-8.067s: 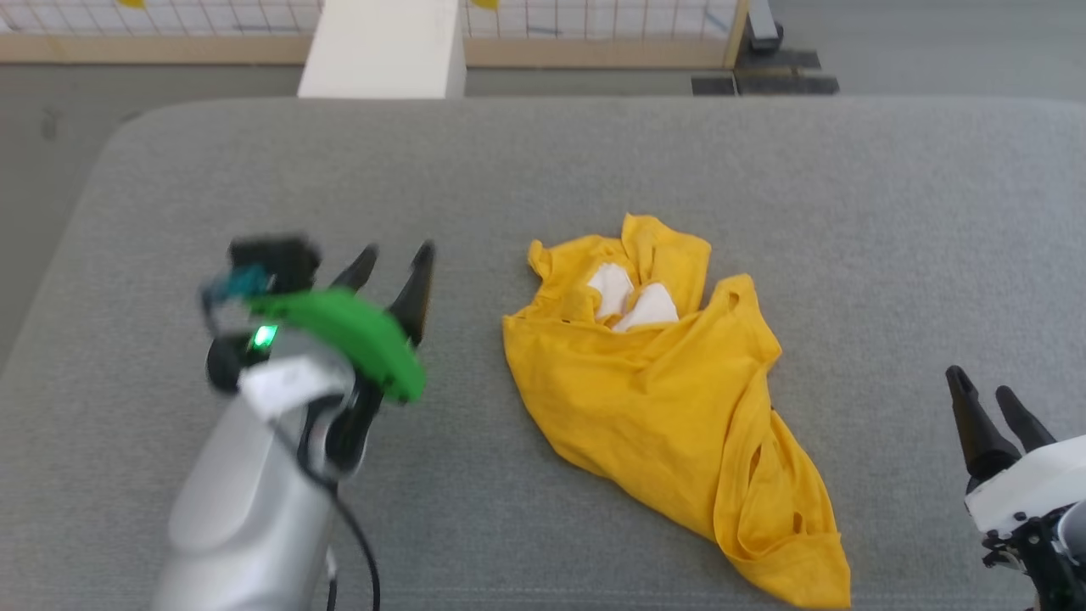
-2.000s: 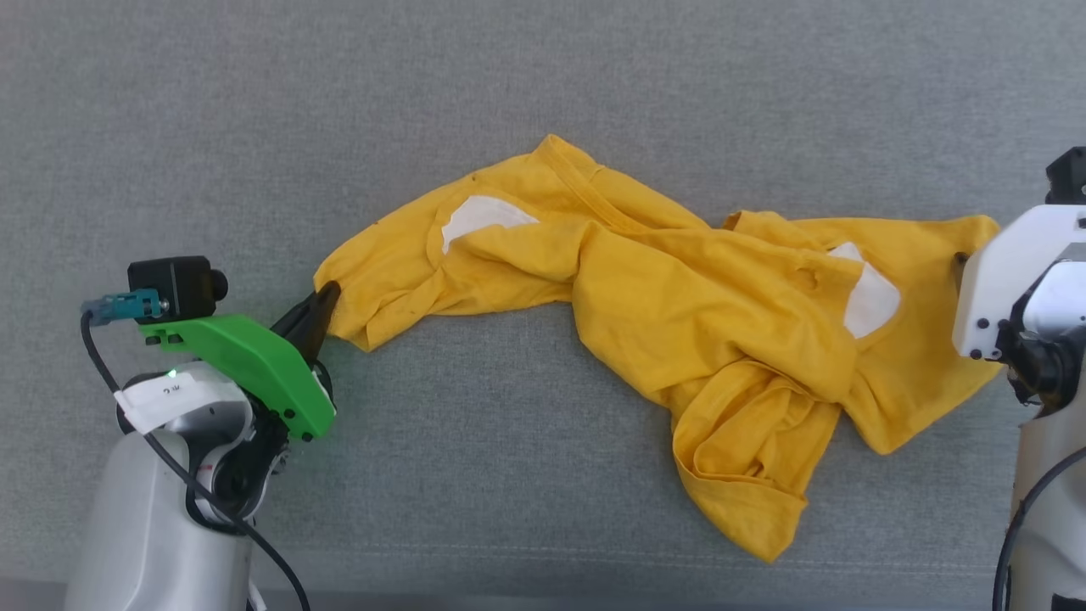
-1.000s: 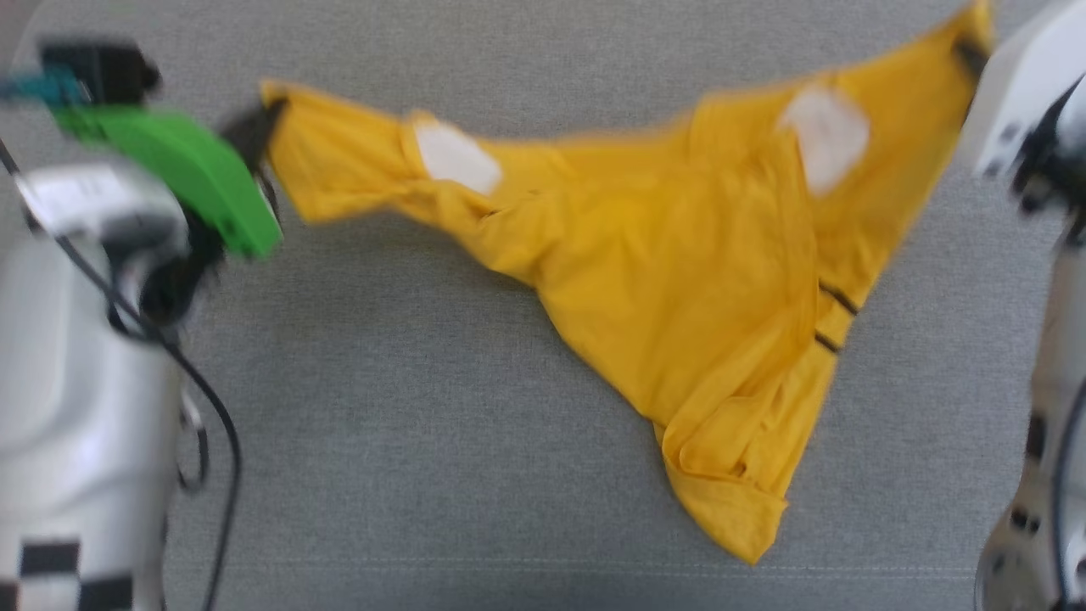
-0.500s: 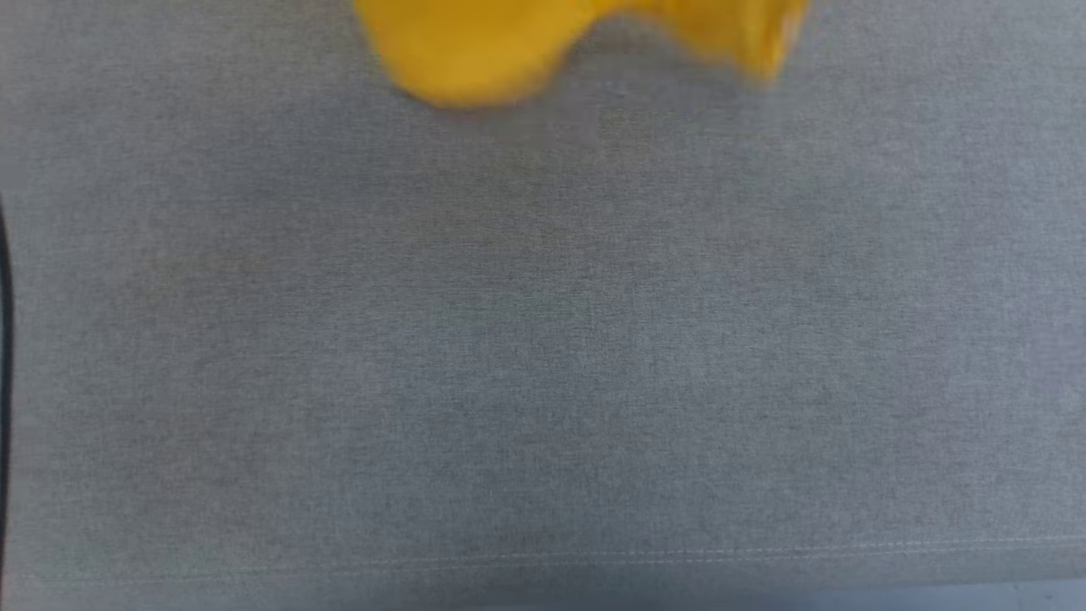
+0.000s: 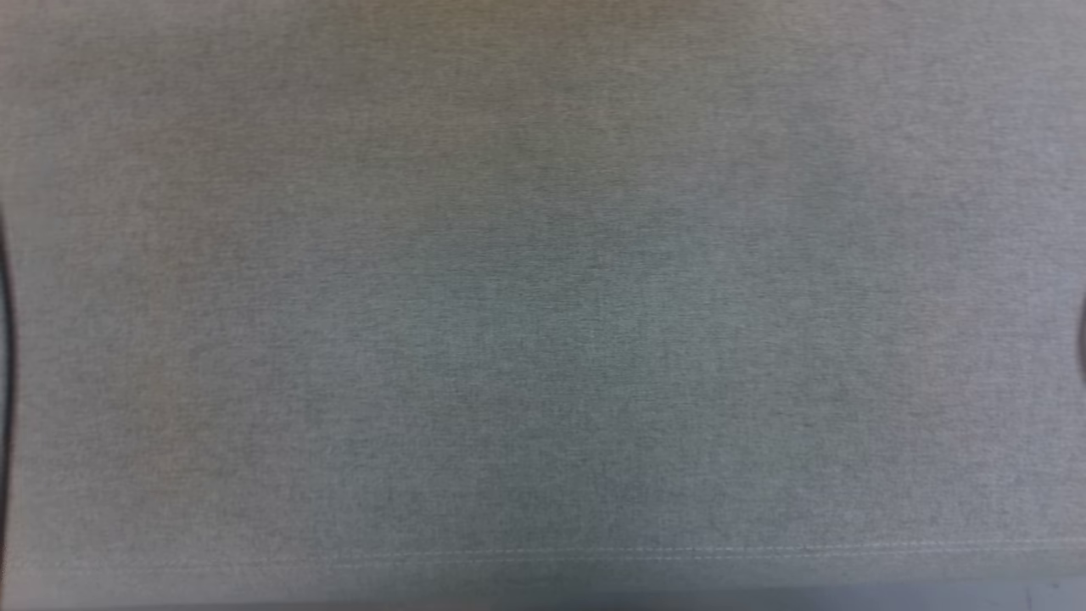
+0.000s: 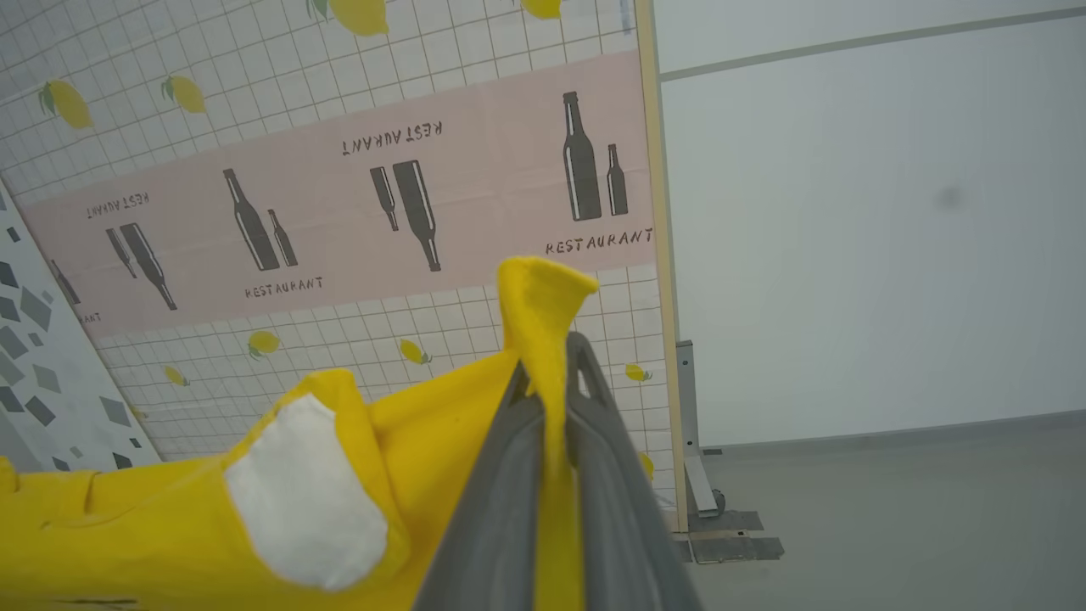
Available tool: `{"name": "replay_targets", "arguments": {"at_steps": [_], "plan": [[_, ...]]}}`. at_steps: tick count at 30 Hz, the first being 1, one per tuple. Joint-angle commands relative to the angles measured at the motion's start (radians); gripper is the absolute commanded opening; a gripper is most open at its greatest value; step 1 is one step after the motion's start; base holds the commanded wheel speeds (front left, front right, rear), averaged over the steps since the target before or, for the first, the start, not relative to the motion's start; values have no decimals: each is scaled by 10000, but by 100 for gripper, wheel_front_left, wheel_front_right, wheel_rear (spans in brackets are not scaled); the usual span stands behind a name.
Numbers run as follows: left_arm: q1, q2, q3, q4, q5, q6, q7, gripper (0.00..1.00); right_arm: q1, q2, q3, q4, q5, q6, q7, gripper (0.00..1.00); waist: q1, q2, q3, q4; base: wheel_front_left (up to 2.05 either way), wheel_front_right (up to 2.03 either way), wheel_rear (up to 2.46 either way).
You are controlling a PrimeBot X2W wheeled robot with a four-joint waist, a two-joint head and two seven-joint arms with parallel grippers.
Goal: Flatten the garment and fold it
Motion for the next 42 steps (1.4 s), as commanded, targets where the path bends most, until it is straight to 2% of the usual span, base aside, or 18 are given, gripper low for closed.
{"name": "replay_targets", "arguments": {"at_steps": [1, 9, 13, 18, 23, 27, 31, 34, 37, 42], "plan": [[407, -64, -14, 114, -245, -93, -96, 0, 463, -11, -47, 10, 125, 35, -116, 0, -1, 0, -3, 129, 0, 0, 0], [2678, -209, -563, -82, -1297, -247, -296, 0, 3489, -11, 292, -979, 1149, 35, -207, 0, -1, 0, -967, 561, 0, 0, 0], [4678, -550, -1073, -719, -2314, -251, -182, 0, 5876, -17, 425, -2075, 2174, 35, -63, 0, -1, 0, -2000, 838, 0, 0, 0], [7436, -892, -1351, -1274, -3054, -253, -103, 0, 9115, -14, 527, -3549, 3535, 35, 912, 0, -1, 0, -3075, 1069, 0, 0, 0], [10061, -1490, -1538, -1613, -3468, 15, 44, 0, 12327, -13, 429, -4605, 4560, 35, 1341, 0, -1, 0, -3794, 1167, 0, 0, 0], [11733, -1762, -1622, -1721, -3675, 341, 148, 0, 14191, -12, 730, -4726, 4918, 35, 1253, 0, -1, 0, -4097, 1152, 0, 0, 0], [12963, -1772, -1657, -1812, -3680, 773, 202, 0, 15435, -12, 1056, -4551, 4650, 35, 947, 0, -1, 0, -4309, 1094, 0, 0, 0], [13624, -1663, -1815, -1810, -3492, 1092, 317, 0, 16015, -11, 1381, -4311, 3853, 35, 852, 0, -1, 0, -4330, 1059, 0, 0, 0], [13843, -1560, -1815, -1700, -3357, 1441, 314, 0, 16229, -19, 1757, -4022, 2860, 35, 971, 0, -1, 0, -4260, 1059, 0, 0, 0], [13640, -1293, -1629, -1256, -3087, 2062, 19, 0, 16000, -16, 1761, -3595, 1888, 35, 1116, 0, -1, 0, -4123, 1050, 0, 0, 0]]}}
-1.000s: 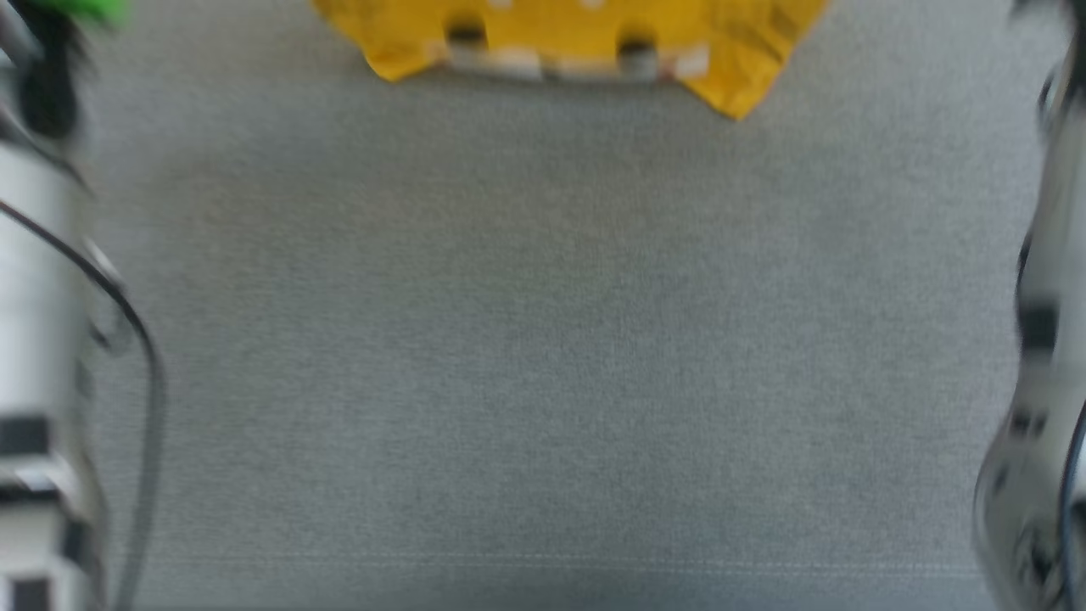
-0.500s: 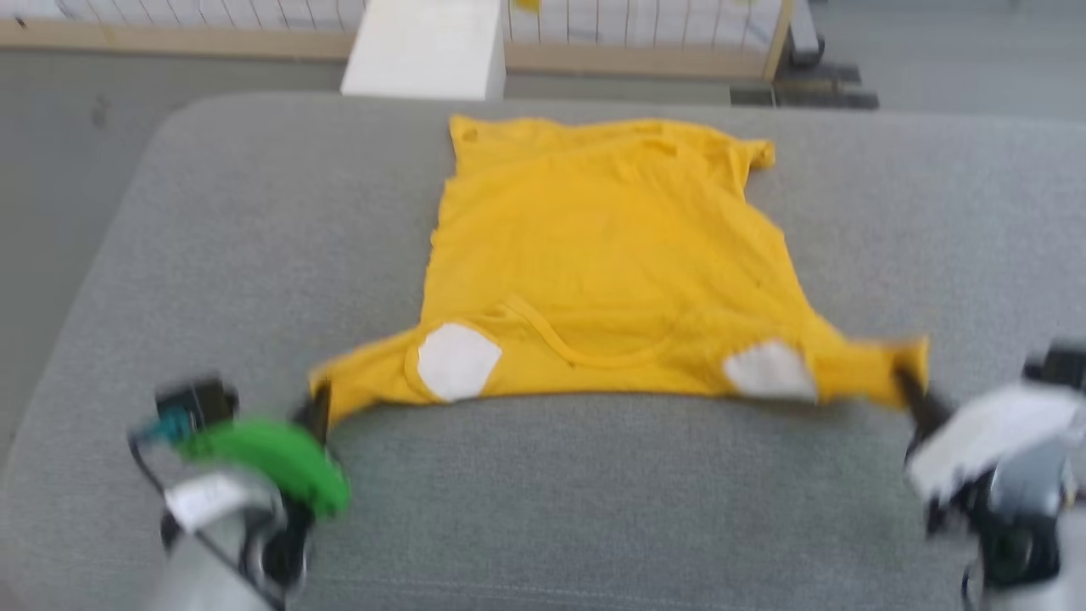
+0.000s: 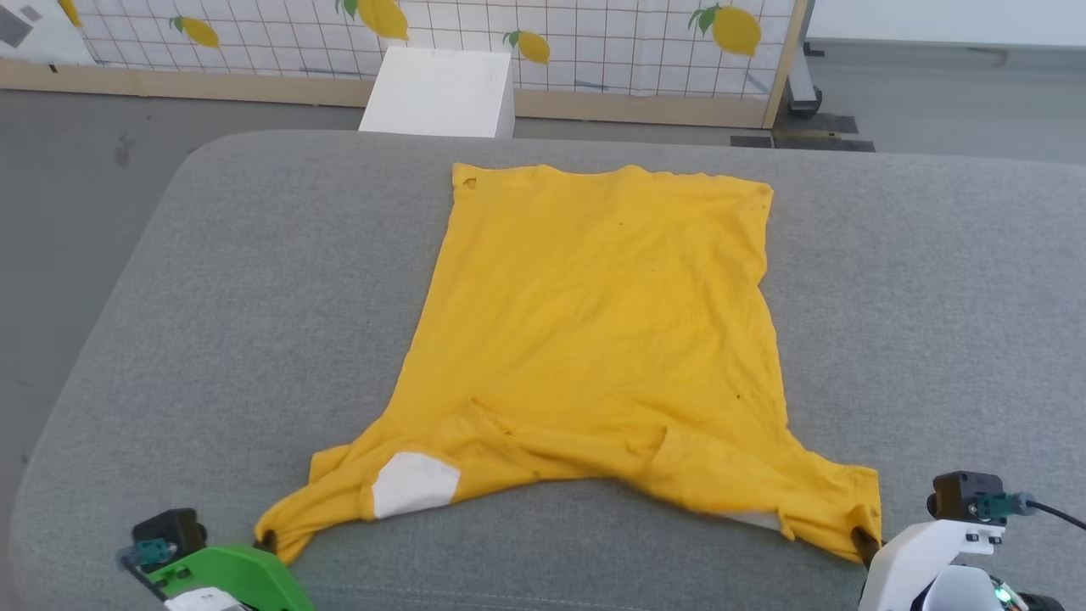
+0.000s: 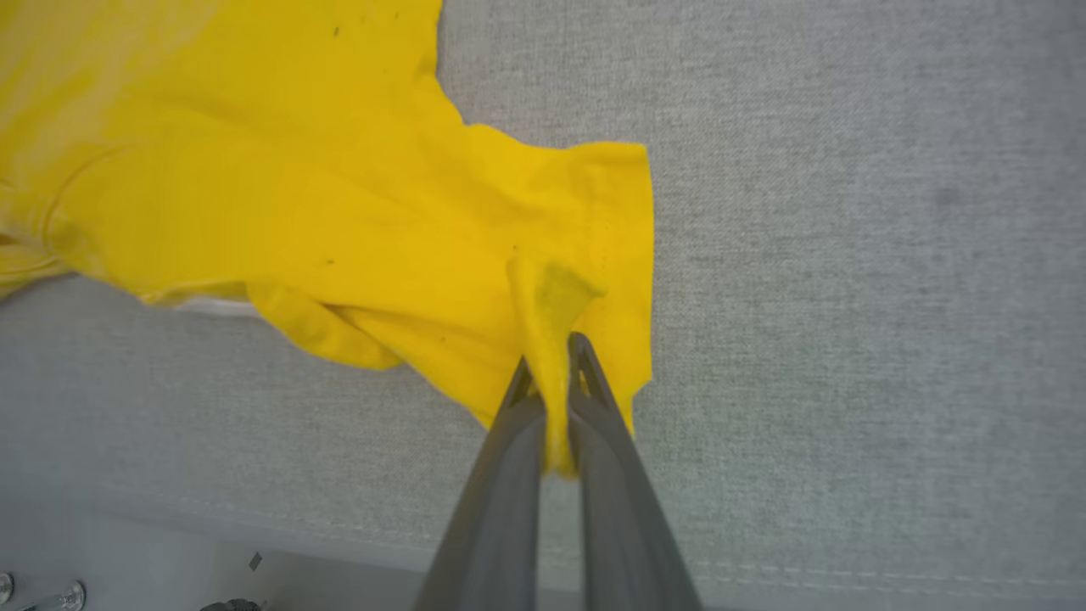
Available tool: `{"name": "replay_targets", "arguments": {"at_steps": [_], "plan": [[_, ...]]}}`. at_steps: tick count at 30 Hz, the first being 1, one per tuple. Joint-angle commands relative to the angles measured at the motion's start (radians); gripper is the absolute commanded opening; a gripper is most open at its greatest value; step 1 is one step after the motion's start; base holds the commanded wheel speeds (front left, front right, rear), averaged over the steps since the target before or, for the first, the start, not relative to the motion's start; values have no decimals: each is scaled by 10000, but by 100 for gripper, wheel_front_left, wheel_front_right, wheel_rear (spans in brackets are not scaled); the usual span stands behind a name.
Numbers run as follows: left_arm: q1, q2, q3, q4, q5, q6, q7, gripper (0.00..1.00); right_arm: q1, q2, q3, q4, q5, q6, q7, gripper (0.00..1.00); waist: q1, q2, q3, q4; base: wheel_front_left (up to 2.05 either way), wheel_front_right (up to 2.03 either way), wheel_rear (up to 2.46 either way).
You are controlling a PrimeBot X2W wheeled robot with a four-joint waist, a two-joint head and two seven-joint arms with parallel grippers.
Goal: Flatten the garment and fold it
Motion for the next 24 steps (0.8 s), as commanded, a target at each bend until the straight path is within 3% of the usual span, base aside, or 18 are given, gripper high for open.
{"name": "replay_targets", "arguments": {"at_steps": [1, 5, 6, 7, 8, 12, 16, 20, 23, 24], "plan": [[-187, 110, 161, 130, 11, 169, -188, 0, -268, -12, -102, 87, -270, 35, -11, 0, 1, -1, 57, -12, 0, 0, 0], [-489, 151, 363, 455, -50, 269, -473, 0, -640, -17, -226, 378, -845, 35, -19, 0, 1, -1, 154, -31, 0, 0, 0], [-582, 128, 373, 500, -68, 221, -538, 0, -731, -16, -227, 447, -907, 35, 21, 11, 1, -1, 185, -32, 0, 0, 0], [-655, 111, 367, 510, -70, 169, -603, 0, -800, -14, -246, 489, -908, 35, 66, 39, 1, -1, 204, -34, 0, 0, 0], [-793, 69, 349, 495, -71, 56, -745, 0, -953, -12, -301, 522, -859, 35, 175, 100, 1, -1, 246, -28, 0, 0, 0], [-1017, 32, 234, 345, -16, -213, -968, 0, -1271, -9, -383, 123, -118, 35, 762, 100, 1, -1, 319, 67, 0, 0, 0], [-1075, -18, 153, -30, 28, -385, -1219, 0, -1778, -9, -913, -1083, 1212, 35, 1437, 100, 1, -1, 372, 145, 0, 0, 0], [-1012, -100, 134, -622, -39, -499, -1361, 0, -2629, -8, -1504, -1972, 1835, 35, 1971, 100, 1, -1, 624, 222, 0, 0, 0], [-967, -120, 162, -1216, -108, -521, -1405, 0, -3535, -8, -1666, -2117, 1368, 35, 2351, 100, 1, -1, 1088, 340, 0, 0, 0], [-896, -148, 237, -1933, -218, -553, -1487, 0, -4594, -8, -1805, -1731, 751, 35, 2660, 100, 1, -1, 1673, 498, 0, 0, 0]]}}
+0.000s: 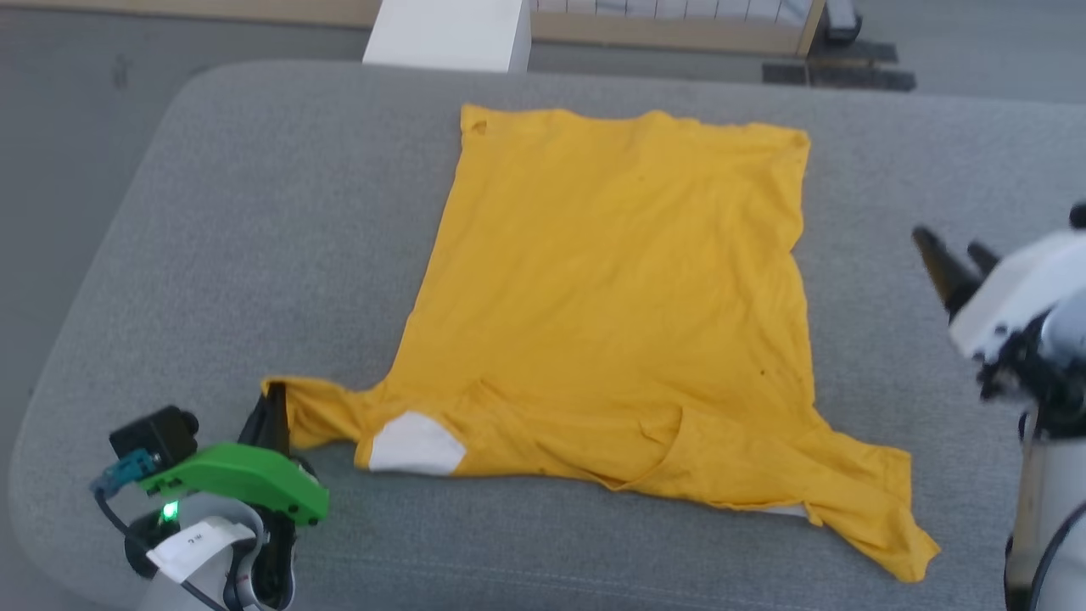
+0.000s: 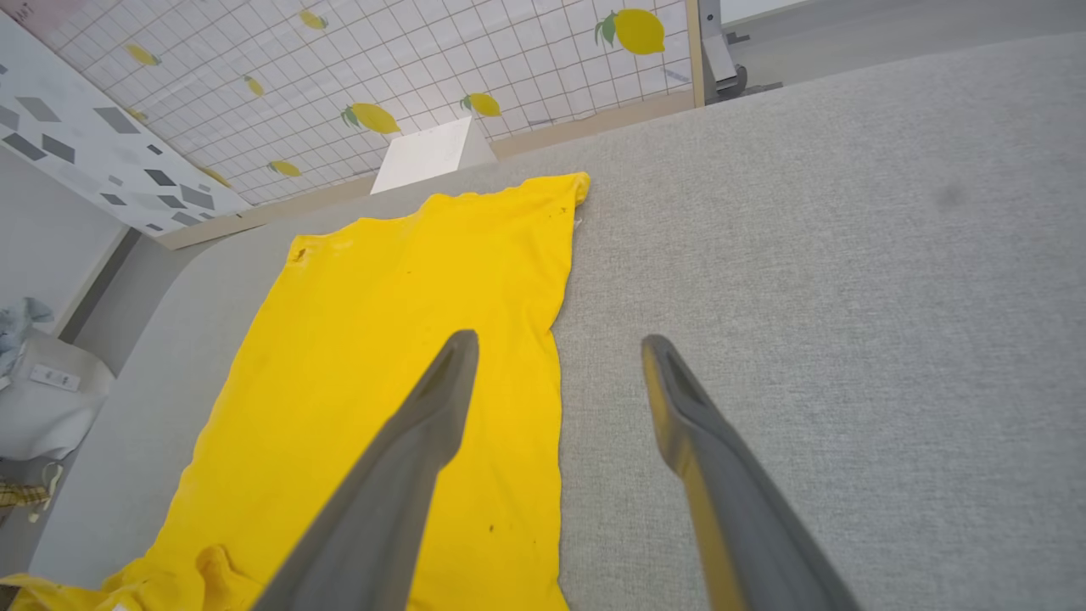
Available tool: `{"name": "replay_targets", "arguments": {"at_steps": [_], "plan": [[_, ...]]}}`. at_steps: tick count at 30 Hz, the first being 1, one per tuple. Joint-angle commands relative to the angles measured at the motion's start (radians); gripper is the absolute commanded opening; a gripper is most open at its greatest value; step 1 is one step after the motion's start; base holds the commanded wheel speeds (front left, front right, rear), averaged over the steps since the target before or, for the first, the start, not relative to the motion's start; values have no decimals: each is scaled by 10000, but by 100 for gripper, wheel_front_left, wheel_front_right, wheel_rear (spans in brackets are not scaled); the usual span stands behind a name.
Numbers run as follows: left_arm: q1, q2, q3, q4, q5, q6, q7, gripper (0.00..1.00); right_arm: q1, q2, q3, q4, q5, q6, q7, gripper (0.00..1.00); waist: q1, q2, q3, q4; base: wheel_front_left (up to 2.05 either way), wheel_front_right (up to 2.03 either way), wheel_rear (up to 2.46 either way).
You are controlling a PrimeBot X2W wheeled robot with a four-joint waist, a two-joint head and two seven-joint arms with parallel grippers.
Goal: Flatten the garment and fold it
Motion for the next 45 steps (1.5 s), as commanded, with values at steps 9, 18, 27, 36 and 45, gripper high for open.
{"name": "replay_targets", "arguments": {"at_steps": [9, 18, 27, 36, 45], "plan": [[480, -77, 181, -2306, -403, -204, -181, 0, -3906, 6, -975, 1872, -2811, 35, 707, 100, 1, 0, 2977, 1130, 0, 0, 0], [330, 33, -378, -3550, -236, -841, -104, 0, -6770, 6, -1812, 2276, -6033, 35, 1538, 100, 1, 0, 5339, 2183, 0, 0, 0], [374, 55, -641, -4212, 21, -925, -258, 0, -7111, 7, -1633, 2354, -6950, 35, 1927, 100, 1, 0, 5923, 2351, 0, 0, 0], [476, 202, -674, -4354, 100, -795, -162, 0, -7098, 7, -1555, 2565, -6510, 35, 1971, 0, 1, 0, 5384, 2062, 0, 0, 0], [669, 431, -663, -4227, 310, -367, 80, 0, -6730, -97, -1221, 2176, -5764, 35, 1055, 0, 1, 0, 3331, 939, 0, 0, 0]]}}
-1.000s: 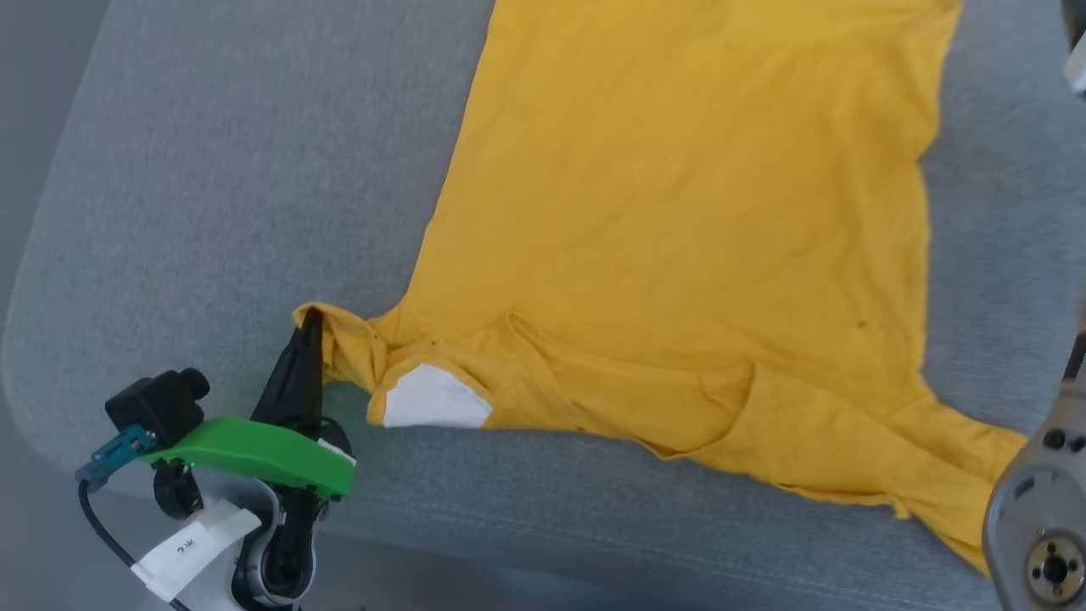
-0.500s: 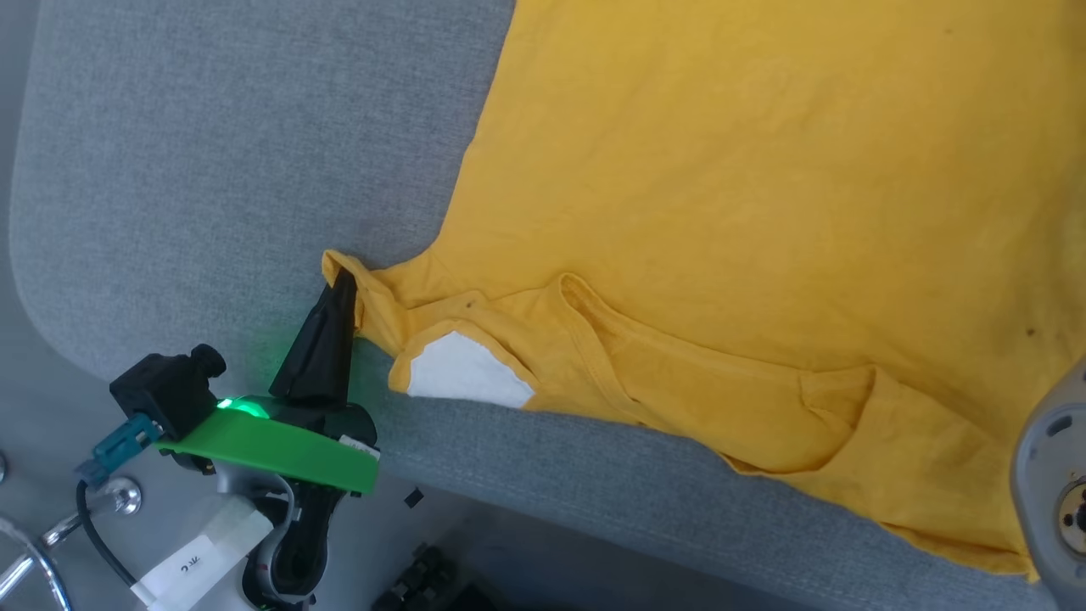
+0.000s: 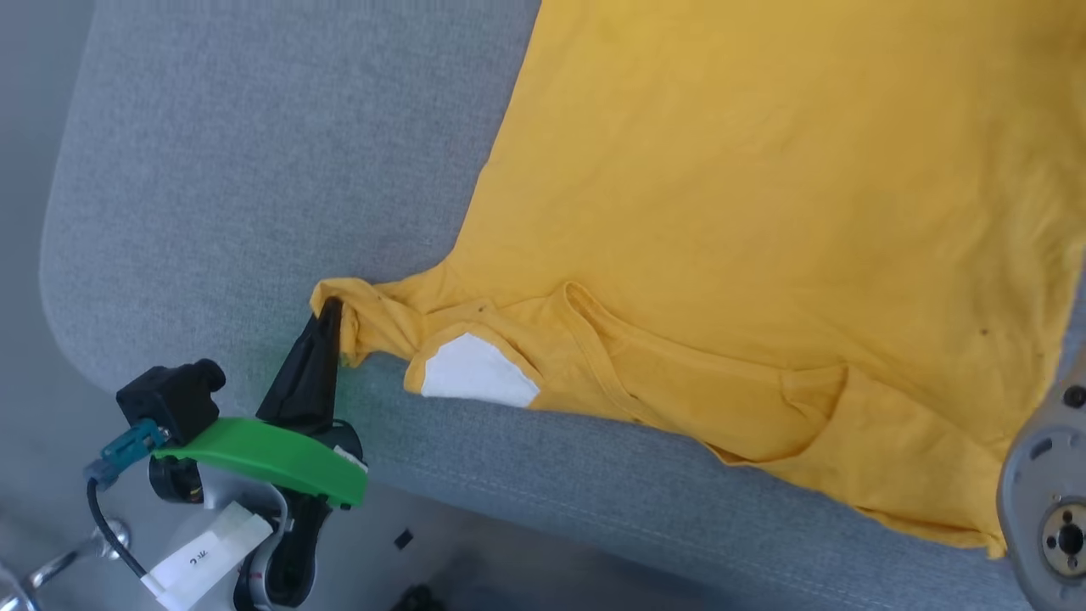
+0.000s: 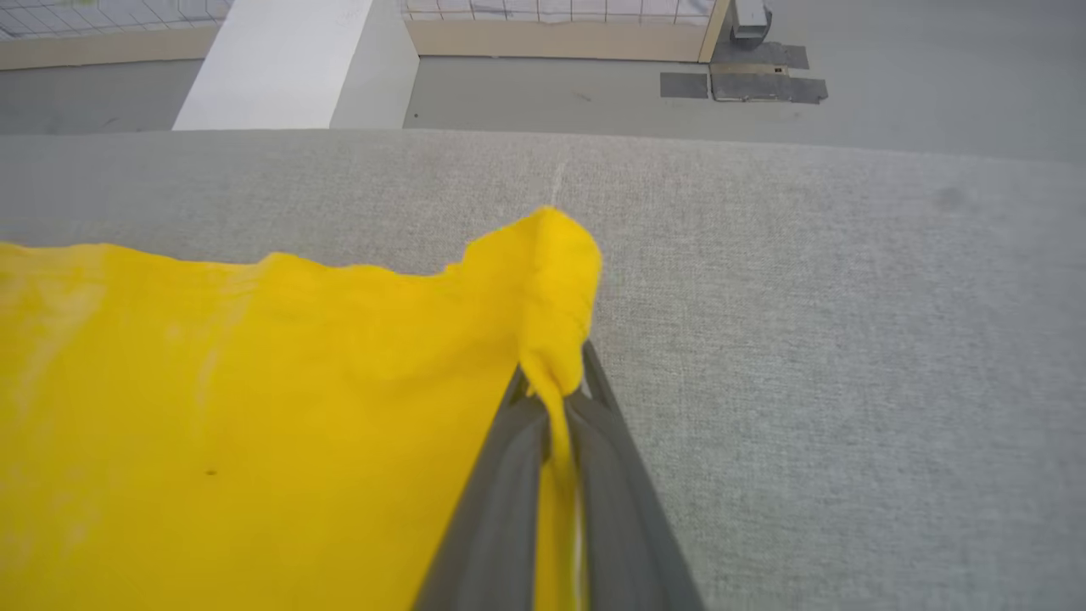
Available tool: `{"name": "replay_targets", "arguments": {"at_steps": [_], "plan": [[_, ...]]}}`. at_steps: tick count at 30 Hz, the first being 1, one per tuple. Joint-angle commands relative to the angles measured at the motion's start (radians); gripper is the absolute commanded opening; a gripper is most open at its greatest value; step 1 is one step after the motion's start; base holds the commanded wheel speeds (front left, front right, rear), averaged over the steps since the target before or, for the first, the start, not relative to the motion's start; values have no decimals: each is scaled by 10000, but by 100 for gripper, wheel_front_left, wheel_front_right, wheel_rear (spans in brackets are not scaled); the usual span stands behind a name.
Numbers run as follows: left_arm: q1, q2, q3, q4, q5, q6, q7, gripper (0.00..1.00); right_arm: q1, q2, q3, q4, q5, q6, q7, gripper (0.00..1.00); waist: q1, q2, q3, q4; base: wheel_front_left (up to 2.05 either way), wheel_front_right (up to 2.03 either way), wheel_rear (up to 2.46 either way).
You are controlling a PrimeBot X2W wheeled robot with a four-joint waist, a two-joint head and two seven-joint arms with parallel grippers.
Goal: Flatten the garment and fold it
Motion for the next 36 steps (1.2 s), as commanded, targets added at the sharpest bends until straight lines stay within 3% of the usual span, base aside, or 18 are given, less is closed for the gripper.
{"name": "replay_targets", "arguments": {"at_steps": [1, 5, 10, 13, 17, 22, 27, 28, 29, 36], "plan": [[140, 115, 9, 54, 177, 127, 89, 0, 430, -239, 143, -164, 191, 37, -72, 0, -1, 0, -1669, -1264, 0, 0, 0], [393, 195, -83, 171, 321, 396, 270, 0, 1791, -663, 547, -965, 1019, 37, -18, 0, -1, 0, -2739, -1934, 0, 0, 0], [749, 119, -199, 265, 380, 761, 446, 0, 4599, -1063, 928, -2387, 2228, 37, 917, 0, -1, 0, -3737, -2575, 0, 0, 0], [896, 61, -234, 292, 397, 971, 526, 0, 6403, -971, 995, -3246, 2755, 37, 1625, 0, -1, 0, -4091, -2801, 0, 0, 0], [1046, -12, -280, 339, 391, 1149, 583, 0, 8651, -391, 1025, -4165, 3353, 37, 1854, 0, -1, 0, -4389, -2974, 0, 0, 0], [1263, -40, -303, 489, 315, 1244, 636, 0, 10787, 7, 1378, -3802, 4314, 37, 1589, 0, -1, 0, -4517, -3025, 0, 0, 0], [1402, -72, -292, 640, 192, 1280, 674, 0, 11498, 21, 1891, -2732, 5674, 37, 597, 1, -1, 0, -4604, -2976, 0, 0, 0], [1424, -82, -285, 664, 163, 1285, 671, 0, 11476, 22, 1920, -2600, 5915, 37, 242, 47, -1, 0, -4633, -2965, 0, 0, 0], [1441, -88, -284, 681, 148, 1287, 668, 0, 11433, 23, 1926, -2530, 6090, 37, -55, 100, -1, 0, -4662, -2951, 0, 0, 0], [1590, -102, -283, 781, 104, 1350, 612, 0, 10855, 24, 1781, -3189, 6920, 37, -2445, 100, -1, 0, -4884, -2912, 0, 0, 0]]}}
